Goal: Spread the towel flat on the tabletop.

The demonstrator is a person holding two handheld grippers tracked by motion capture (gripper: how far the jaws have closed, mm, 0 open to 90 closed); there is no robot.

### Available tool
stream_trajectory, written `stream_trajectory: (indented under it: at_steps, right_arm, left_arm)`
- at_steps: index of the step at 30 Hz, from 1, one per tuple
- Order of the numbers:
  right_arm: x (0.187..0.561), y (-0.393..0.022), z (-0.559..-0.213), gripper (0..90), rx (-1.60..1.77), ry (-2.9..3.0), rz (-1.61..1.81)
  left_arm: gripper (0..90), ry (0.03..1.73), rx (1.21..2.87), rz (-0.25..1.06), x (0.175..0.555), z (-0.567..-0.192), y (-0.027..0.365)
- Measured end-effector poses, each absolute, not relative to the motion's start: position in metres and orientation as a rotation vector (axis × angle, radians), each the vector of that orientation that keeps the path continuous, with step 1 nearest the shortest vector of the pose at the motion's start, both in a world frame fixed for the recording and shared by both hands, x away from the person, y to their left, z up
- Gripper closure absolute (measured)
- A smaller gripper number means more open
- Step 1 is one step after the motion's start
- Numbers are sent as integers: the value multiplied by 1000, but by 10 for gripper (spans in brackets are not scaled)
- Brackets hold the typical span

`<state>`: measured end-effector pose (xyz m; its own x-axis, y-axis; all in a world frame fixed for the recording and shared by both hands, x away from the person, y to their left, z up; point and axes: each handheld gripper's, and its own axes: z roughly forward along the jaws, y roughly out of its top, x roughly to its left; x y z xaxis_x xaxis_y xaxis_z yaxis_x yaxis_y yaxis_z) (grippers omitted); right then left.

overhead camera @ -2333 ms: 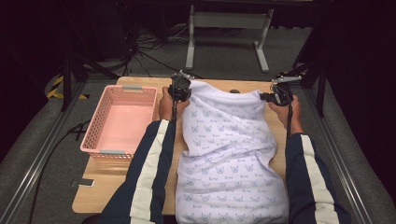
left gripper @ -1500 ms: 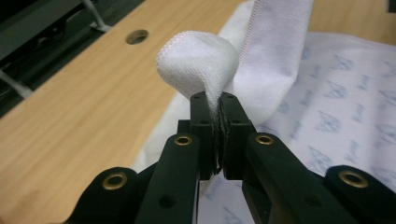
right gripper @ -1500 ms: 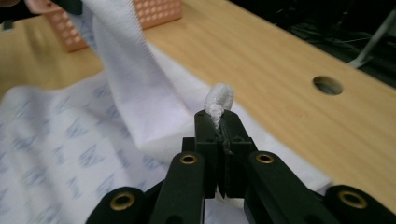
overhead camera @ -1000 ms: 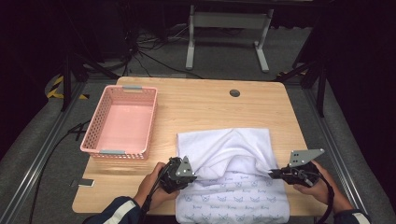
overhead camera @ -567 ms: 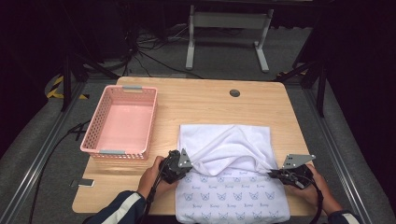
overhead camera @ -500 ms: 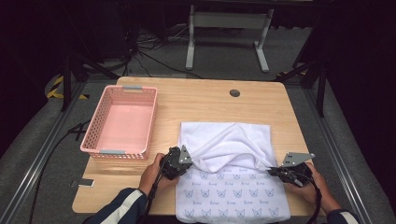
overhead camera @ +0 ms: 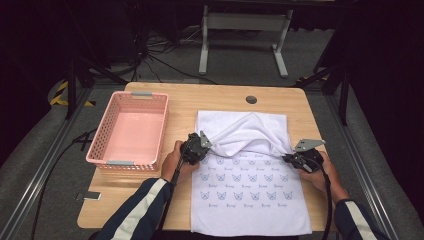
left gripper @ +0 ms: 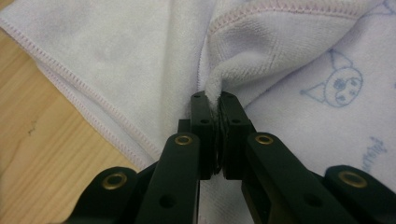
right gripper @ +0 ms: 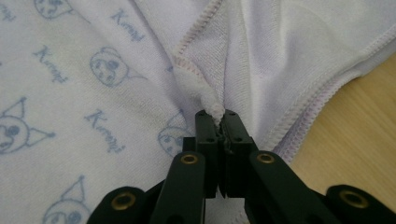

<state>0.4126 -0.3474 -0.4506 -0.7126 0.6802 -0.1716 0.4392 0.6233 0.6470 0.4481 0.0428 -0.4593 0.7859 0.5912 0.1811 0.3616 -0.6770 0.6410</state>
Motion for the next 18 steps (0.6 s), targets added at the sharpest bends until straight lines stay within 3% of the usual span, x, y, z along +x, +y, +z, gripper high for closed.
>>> stream_trajectory:
  at_steps: [4,9,13,18]
  right_arm:
    - [432,-348,-451,882,922,2429,828]
    - [443,-349,-450,860,938,2422,838]
    - [440,-348,-448,696,932,2435,857]
    - [437,-337,-443,651,878,2426,851]
  left_arm:
    - [866,742,2342,537,461,-461,41]
    - [850,768,2318,482,466,-460,42]
    - [801,746,2285,479,462,-453,46]
    - [701,693,2266,516,457,-447,42]
